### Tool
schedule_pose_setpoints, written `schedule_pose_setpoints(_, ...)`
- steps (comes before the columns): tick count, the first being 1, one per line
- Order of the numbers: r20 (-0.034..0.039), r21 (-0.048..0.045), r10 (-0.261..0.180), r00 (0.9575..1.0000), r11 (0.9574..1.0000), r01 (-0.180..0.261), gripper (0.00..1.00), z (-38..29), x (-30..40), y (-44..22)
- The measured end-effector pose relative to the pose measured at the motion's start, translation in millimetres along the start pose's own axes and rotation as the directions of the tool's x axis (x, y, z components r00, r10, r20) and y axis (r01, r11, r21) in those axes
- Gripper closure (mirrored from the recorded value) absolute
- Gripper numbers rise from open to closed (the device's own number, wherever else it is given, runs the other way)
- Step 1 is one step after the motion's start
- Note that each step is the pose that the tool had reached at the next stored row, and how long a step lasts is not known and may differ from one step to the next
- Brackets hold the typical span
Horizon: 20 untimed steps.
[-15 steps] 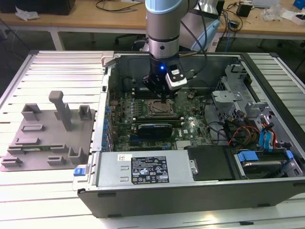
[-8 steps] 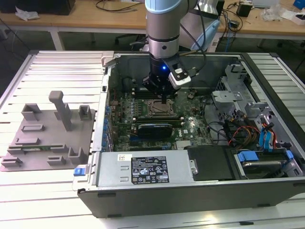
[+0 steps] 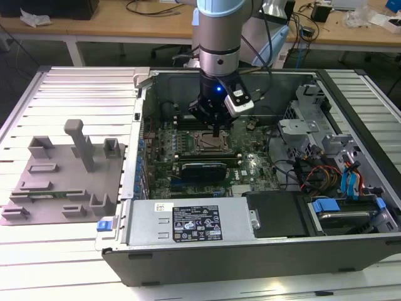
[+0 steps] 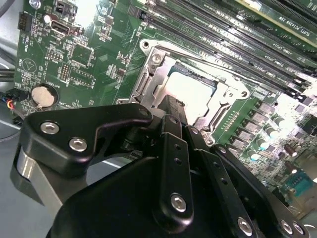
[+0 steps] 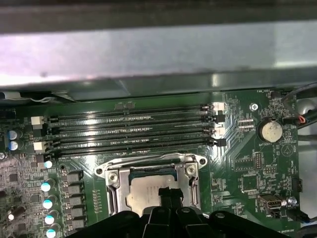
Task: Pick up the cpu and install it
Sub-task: 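Install the first cpu locking lever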
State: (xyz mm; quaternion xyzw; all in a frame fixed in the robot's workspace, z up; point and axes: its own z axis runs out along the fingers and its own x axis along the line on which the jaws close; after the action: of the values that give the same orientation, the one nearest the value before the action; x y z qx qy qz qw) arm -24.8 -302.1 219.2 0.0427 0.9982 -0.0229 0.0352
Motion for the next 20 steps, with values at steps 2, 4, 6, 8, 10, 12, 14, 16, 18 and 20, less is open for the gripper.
schedule_pose_setpoints(2, -0.0008, 0.0001, 0.000, 1.0000, 1.0000, 0.000, 0.89, 0.0, 0.0, 0.0)
schedule_pose_setpoints(4, -0.0008, 0.0000, 0.000, 1.0000, 1.0000, 0.000, 0.89, -0.6, -0.1, 0.1)
schedule_pose_setpoints(6, -0.0008, 0.0000, 0.000, 1.0000, 1.0000, 0.000, 0.89, -5.9, -0.5, -0.2)
schedule_pose_setpoints(8, -0.0008, -0.0001, 0.000, 1.0000, 1.0000, 0.000, 0.89, -16.1, -1.2, -0.6)
schedule_pose_setpoints(10, -0.0008, 0.0000, 0.000, 1.0000, 1.0000, 0.000, 0.89, -21.2, -1.6, -0.9)
schedule_pose_setpoints(12, -0.0007, -0.0003, 0.000, 1.0000, 1.0000, 0.000, 0.89, -22.1, -1.7, -0.9)
schedule_pose_setpoints(14, -0.0008, -0.0003, 0.000, 1.0000, 1.0000, 0.000, 0.89, -22.1, -1.9, -3.0)
schedule_pose_setpoints(16, -0.0009, -0.0012, 0.000, 1.0000, 1.0000, 0.000, 0.89, -21.8, -2.2, -7.7)
schedule_pose_setpoints(18, -0.0011, -0.0021, 0.000, 1.0000, 1.0000, 0.000, 0.89, -21.5, -2.9, -15.2)
schedule_pose_setpoints(20, -0.0012, -0.0029, 0.000, 1.0000, 1.0000, 0.000, 0.89, -21.1, -3.4, -22.3)
